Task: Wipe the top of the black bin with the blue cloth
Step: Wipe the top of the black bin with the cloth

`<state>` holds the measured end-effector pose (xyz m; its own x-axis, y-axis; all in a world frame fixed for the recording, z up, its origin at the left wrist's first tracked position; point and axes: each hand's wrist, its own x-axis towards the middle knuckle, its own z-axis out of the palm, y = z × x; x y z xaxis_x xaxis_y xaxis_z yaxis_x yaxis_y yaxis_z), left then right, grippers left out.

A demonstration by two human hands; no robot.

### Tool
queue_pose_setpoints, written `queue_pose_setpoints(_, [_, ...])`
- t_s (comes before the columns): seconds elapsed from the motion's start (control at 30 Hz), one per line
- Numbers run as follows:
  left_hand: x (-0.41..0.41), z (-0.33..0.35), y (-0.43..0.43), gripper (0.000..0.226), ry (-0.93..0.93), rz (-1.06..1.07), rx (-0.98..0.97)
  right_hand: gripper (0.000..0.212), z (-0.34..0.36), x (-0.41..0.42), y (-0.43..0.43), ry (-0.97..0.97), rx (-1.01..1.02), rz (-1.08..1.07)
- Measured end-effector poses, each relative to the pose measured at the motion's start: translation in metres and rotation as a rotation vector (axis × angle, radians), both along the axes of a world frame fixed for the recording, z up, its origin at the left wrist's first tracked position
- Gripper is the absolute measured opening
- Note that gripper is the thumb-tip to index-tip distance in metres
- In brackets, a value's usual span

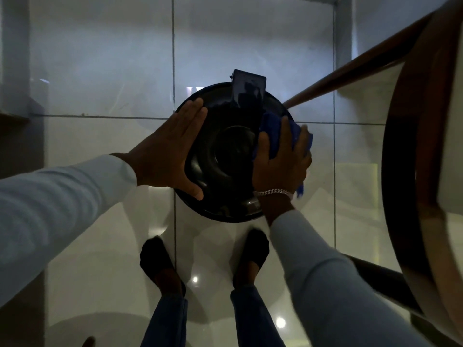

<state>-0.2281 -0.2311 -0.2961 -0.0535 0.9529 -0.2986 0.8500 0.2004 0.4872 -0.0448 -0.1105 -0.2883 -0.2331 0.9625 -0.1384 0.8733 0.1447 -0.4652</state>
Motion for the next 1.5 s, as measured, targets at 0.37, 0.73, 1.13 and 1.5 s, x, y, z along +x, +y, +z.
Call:
queue_pose_setpoints(0.37, [0.0, -0.003, 0.001, 0.15, -0.014, -0.002, 0.007, 0.064, 0.022, 0.034, -0.025, -0.11, -0.043, -0.019])
queue_pose_setpoints(0.73, [0.002, 0.006, 0.005, 0.148, -0.012, 0.001, -0.008, 0.054, 0.015, 0.001, 0.019, -0.11, -0.013, 0.087])
queue_pose_setpoints(1.13, [0.002, 0.006, 0.004, 0.15, -0.003, 0.01, -0.039, 0.054, -0.002, 0.069, -0.035, -0.171, 0.213, 0.877])
queue_pose_setpoints(1.5, [0.011, 0.022, 0.007, 0.151, 0.094, 0.018, -0.132, 0.064, 0.013, 0.112, 0.011, -0.072, 0.118, 0.693])
